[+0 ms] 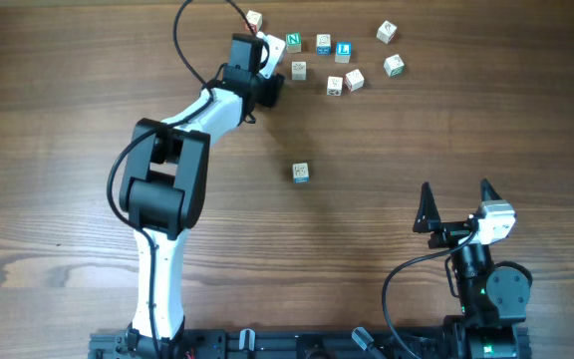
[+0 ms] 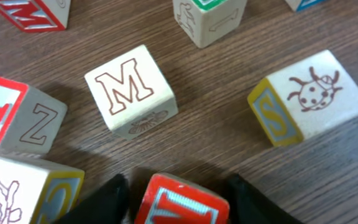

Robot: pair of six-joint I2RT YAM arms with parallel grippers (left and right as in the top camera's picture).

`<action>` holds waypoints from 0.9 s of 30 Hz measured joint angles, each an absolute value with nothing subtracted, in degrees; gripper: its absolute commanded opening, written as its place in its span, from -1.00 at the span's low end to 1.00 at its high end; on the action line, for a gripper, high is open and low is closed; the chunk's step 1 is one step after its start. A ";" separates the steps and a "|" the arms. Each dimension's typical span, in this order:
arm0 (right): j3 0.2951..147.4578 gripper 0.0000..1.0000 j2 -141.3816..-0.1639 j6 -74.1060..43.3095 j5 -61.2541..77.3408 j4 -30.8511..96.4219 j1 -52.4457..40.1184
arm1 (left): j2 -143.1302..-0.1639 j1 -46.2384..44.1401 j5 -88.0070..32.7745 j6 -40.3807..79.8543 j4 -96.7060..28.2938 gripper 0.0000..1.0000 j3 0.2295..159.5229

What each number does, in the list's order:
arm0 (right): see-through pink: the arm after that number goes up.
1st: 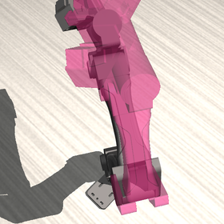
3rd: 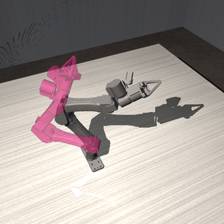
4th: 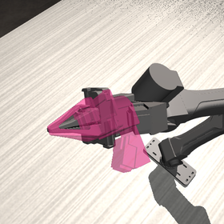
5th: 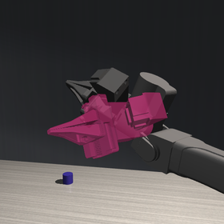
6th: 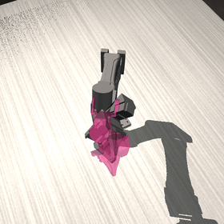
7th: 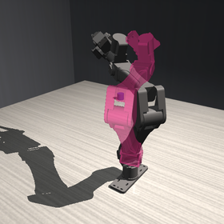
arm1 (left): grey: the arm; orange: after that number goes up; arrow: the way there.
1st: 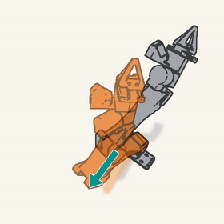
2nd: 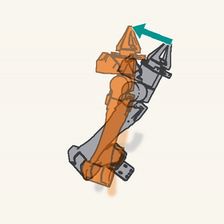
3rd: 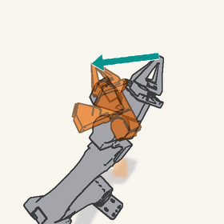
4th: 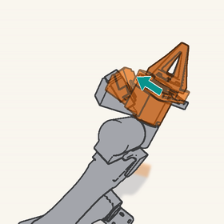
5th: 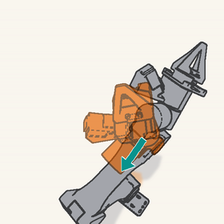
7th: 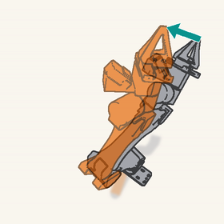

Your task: Form a tower

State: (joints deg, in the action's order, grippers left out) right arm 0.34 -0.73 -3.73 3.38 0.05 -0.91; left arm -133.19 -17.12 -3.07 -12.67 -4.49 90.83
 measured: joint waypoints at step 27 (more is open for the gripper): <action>0.36 0.99 -0.73 -3.73 3.38 0.05 -0.91 | -105.95 -38.28 8.47 30.20 -48.64 -0.72 90.59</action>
State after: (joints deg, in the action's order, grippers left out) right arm 0.36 -0.73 -3.73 3.38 0.05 -0.91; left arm -105.95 -38.28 8.47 30.20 -48.64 90.59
